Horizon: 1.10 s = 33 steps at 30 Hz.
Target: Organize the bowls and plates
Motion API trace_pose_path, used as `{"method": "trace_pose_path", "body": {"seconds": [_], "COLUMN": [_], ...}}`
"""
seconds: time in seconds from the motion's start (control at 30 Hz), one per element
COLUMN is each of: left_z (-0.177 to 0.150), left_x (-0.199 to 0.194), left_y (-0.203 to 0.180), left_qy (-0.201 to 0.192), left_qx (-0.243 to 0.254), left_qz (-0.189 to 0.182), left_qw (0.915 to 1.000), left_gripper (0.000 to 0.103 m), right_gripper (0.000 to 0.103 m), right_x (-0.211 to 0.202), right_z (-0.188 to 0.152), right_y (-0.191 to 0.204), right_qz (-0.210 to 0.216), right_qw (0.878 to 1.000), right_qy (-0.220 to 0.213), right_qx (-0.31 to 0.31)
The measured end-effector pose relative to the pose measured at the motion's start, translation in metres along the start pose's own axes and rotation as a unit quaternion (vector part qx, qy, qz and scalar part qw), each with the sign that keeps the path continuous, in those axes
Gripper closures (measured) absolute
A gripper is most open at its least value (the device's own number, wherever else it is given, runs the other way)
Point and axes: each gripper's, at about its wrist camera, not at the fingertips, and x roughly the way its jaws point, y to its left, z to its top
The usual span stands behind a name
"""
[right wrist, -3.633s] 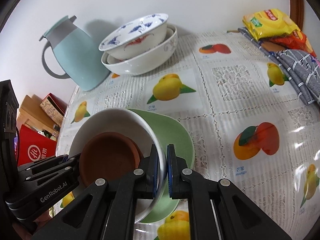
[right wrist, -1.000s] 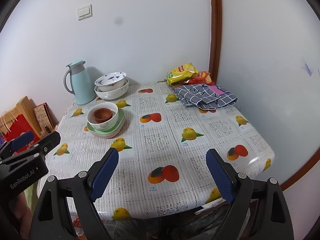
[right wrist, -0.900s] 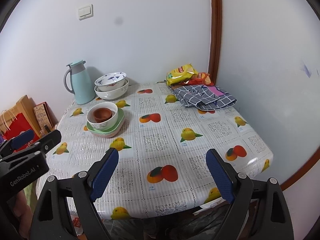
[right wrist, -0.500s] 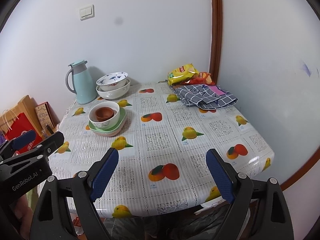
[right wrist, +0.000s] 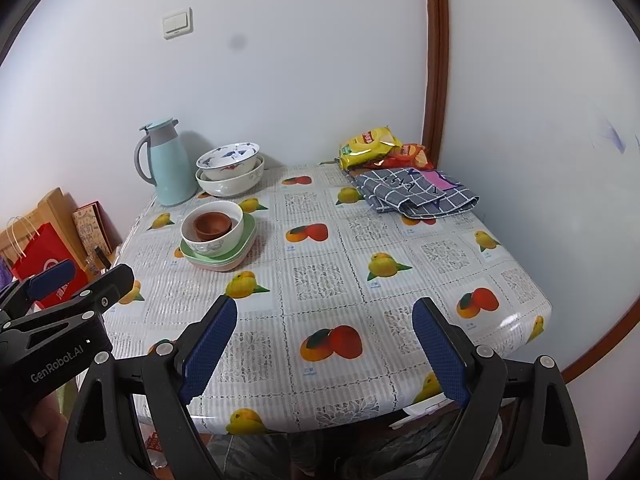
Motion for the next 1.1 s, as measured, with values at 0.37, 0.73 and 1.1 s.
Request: {"method": "trace_pose_path", "body": {"seconds": [0.37,0.73,1.1], "left_z": [0.0003,0.0004,0.0006], "left_x": [0.0015,0.0011,0.0009], "left_y": [-0.0012,-0.0024,-0.0019], "left_qy": [0.002,0.002,0.002], "left_qx": [0.003,0.005,0.005], "left_qz": [0.001,0.003,0.003], "left_qw": [1.0000,1.0000,1.0000], "left_gripper": [0.020,0.020,0.020], "right_gripper": [0.014,0.014,0.014], "right_x": [-0.0005,-0.0004,-0.0015], "right_z": [0.0004,0.0007,0.0014], "right_y": [0.0012,0.0009,0.0025], "right_qz": [0.001,0.000,0.000], "right_qw": [1.000,1.000,1.000], "right_qy": [0.000,0.000,-0.001], "right_qx": [0.001,0.000,-0.001]}}
